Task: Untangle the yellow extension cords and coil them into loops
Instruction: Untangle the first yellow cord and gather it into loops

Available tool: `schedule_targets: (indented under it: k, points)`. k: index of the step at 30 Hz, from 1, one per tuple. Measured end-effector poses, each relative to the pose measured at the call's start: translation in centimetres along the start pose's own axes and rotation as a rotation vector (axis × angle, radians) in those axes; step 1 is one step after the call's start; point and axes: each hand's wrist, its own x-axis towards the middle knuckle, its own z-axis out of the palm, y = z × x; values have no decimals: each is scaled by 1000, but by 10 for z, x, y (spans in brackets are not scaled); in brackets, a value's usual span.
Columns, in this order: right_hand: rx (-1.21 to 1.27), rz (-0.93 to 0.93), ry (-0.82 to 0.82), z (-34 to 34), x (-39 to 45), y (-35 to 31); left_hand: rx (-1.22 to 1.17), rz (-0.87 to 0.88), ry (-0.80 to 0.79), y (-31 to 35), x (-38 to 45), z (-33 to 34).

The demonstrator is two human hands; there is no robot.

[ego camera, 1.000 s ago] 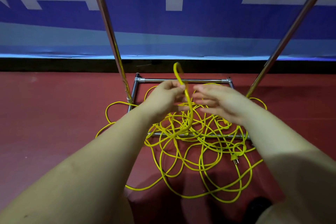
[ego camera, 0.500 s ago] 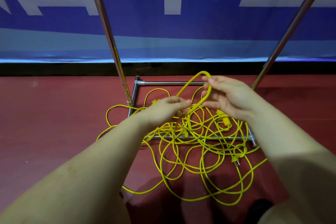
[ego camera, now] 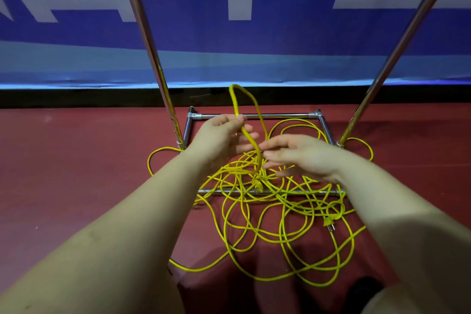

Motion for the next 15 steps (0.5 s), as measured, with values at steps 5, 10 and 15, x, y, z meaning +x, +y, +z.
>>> schedule_targets:
  k: [5,10,15]
  points:
    - [-6,-151,66,7,6,0,-196,-9,31,6,2,1]
    - [157,-107,41,9,3,-8,-168,6,8,5,3,0]
    - [754,-191,204,-16,0,-25,361,-73,-151,-10,0,2]
